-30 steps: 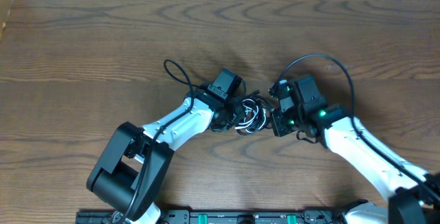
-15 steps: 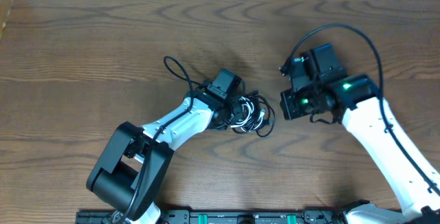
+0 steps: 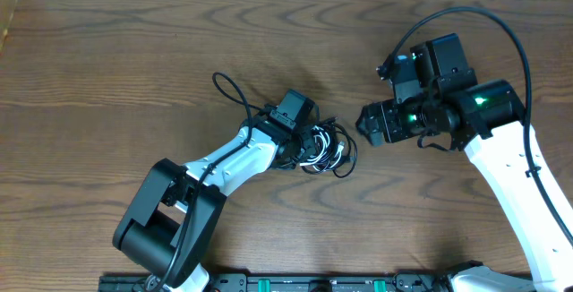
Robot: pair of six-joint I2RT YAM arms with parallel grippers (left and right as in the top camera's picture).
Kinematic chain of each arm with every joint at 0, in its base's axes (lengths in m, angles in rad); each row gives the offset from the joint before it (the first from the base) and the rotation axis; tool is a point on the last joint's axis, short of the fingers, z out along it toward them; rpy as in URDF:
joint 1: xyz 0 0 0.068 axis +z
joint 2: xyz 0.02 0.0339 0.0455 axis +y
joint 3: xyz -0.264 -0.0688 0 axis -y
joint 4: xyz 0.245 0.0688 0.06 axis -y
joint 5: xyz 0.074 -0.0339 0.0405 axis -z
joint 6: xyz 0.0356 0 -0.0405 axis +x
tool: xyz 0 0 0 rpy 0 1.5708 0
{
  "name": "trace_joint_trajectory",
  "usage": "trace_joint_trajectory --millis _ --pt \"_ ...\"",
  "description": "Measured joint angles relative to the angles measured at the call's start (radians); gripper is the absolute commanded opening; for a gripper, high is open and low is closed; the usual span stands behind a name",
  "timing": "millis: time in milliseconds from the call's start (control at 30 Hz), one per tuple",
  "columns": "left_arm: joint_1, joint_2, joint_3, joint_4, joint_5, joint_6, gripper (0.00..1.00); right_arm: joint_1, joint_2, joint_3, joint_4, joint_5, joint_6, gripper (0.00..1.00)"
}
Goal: Untangle cables
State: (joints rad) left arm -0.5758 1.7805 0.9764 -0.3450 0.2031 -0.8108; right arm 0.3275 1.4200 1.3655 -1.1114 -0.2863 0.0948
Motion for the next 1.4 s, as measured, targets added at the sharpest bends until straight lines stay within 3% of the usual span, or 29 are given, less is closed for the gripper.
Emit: trace_joint_trajectory --millis 333,533,733,800,867,967,1000,1067,1100,1400 --pt "0.0 0.0 0.0 0.0 0.0 0.0 0.08 0.026 0.0 -0.201 0.075 -0.047 0.037 0.99" --pt "0.0 0.0 0.0 -0.001 0.0 0.0 0.08 0.083 0.004 -0.393 0.283 -0.149 0.069 0.99" --pt "0.0 0.0 0.0 -0.002 -0.001 0.0 0.08 0.131 0.006 -0.552 0.532 -0.124 0.164 0.93" --pt "0.0 0.0 0.0 -0.003 0.0 0.0 0.08 0.133 0.006 -0.602 0.627 -0.111 0.202 0.86" --pt "0.0 0.0 0.0 -0.003 -0.001 0.0 0.08 0.133 0.006 -0.631 0.681 -0.103 0.231 0.72" --pt "0.0 0.0 0.0 -0.003 -0.001 0.0 0.08 0.134 0.006 -0.653 0.724 -0.095 0.265 0.41" --pt "0.0 0.0 0.0 -0.003 -0.001 0.0 0.08 0.135 0.006 -0.654 0.729 -0.095 0.269 0.26" --pt "0.0 0.0 0.0 -0.003 -0.001 0.0 0.08 0.135 0.006 -0.655 0.735 -0.092 0.281 0.05" --pt "0.0 0.0 0.0 -0.003 0.0 0.0 0.08 0.135 0.006 -0.655 0.735 -0.09 0.286 0.01" --pt "0.0 0.0 0.0 -0.003 0.0 0.0 0.08 0.129 0.005 -0.651 0.698 -0.109 0.293 0.01"
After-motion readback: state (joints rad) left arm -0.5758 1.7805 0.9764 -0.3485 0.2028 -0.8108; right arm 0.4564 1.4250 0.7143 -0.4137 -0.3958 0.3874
